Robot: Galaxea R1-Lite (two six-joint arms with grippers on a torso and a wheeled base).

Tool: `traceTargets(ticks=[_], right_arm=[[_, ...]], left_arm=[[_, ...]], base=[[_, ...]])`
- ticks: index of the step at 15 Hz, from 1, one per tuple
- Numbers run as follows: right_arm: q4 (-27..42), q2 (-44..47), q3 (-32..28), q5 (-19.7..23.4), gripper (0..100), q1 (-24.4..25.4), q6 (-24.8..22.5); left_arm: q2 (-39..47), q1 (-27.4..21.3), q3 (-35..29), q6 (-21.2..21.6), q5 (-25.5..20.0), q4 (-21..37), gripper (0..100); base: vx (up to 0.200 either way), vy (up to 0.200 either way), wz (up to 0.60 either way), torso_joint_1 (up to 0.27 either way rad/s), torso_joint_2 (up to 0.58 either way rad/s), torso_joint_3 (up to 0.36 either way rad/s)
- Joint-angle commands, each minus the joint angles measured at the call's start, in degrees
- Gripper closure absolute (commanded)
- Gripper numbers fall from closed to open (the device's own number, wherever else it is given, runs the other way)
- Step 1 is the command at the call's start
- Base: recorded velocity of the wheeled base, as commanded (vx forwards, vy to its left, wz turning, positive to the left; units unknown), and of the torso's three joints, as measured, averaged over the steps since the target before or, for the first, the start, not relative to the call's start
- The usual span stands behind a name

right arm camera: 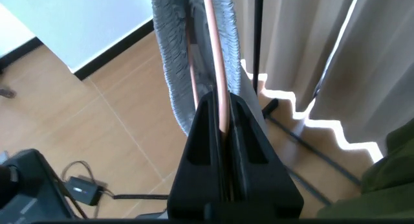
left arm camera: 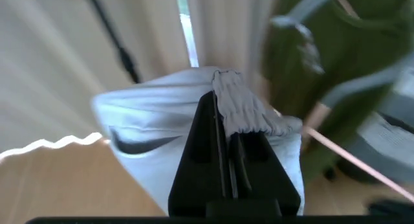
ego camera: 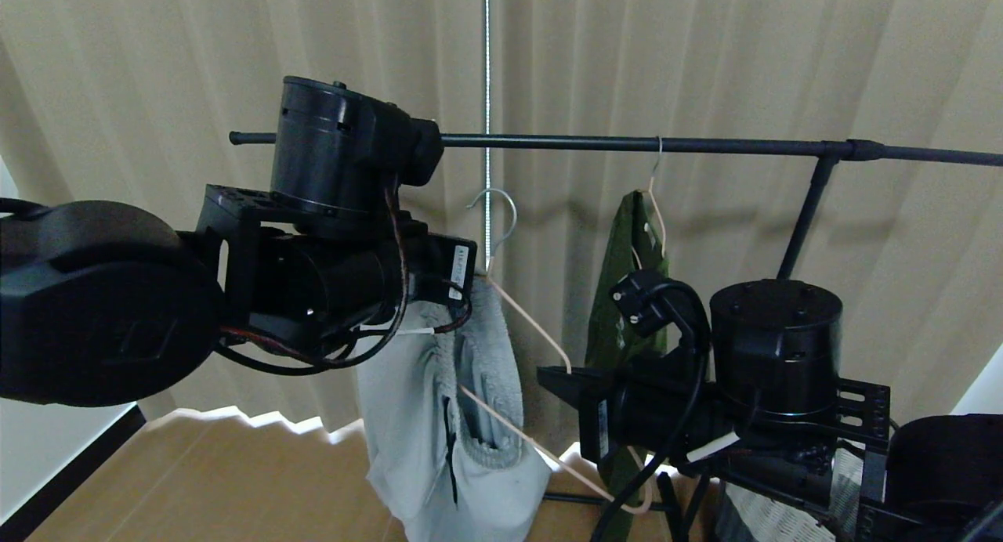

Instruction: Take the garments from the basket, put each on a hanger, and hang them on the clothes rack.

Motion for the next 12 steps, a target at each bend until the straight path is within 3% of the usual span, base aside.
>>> traceTargets(ticks=[1,3,12], right_arm=[[-0.03,-0.54,0.1,0.01,100,0.02,-0.93],[-1.0,-0.45,0.28,0.01,100,-0.33,-2.6],[-2.84,-3.7,0.54,0.18,100,-3.05,-4.45]], left_arm=[[-1.33,-0.1,0.22,0.11,-2.12,-0.04,100],[-2.12,-0.1,0.48,0.64,-4.49,-0.04,100],[-6.87,-0.01,8.04,2.93,-5.37,-0.57,100]], base=[[0.0,0.0,0.0,0.0,0.0,0.0],[0.0,0.0,0.0,0.0,0.0,0.0],[0.0,0.0,0.0,0.0,0.0,0.0]])
